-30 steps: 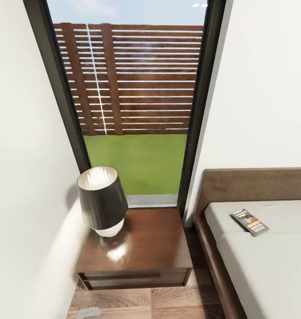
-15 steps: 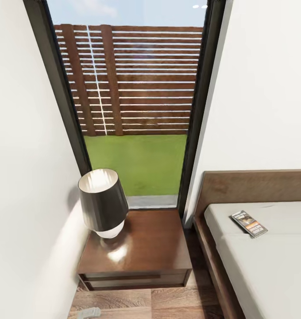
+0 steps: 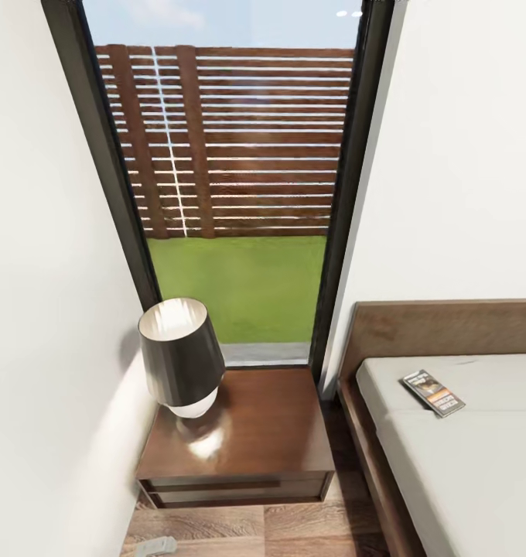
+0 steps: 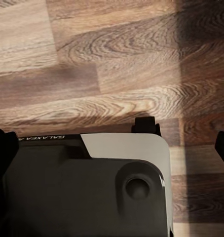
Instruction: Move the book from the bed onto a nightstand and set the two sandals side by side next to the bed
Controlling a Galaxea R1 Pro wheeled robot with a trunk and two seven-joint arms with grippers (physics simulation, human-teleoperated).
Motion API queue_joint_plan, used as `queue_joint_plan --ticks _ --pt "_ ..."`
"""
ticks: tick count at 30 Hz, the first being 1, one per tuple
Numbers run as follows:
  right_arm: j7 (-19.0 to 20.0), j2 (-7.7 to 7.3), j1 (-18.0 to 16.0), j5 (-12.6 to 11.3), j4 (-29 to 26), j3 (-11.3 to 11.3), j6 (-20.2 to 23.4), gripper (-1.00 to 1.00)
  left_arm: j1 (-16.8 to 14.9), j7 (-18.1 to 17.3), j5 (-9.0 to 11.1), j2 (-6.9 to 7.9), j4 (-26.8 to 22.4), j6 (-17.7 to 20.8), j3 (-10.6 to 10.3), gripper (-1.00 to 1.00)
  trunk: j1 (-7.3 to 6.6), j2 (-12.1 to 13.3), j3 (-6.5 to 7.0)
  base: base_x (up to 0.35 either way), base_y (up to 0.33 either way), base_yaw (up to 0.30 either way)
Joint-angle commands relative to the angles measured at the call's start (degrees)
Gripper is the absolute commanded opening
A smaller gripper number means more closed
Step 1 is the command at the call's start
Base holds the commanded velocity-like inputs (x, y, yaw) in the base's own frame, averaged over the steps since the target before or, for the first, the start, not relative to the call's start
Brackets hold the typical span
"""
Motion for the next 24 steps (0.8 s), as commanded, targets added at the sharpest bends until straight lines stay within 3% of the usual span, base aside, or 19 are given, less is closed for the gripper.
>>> queue_joint_plan --ticks 1,24 --pt "0.14 -0.03 -0.06 0.58 0.10 -0.49 0.08 1.00 -0.04 -0.19 -0.61 0.00 0.05 -0.25 0.42 1.00 -0.22 0.38 0.13 0.000 0.000 0.000" --pt "-0.19 -0.03 -0.08 0.58 0.13 -0.51 0.07 1.00 -0.05 -0.20 -0.61 0.00 0.05 -0.25 0.41 1.00 -5.28 9.60 4.26 0.000 0.000 0.000"
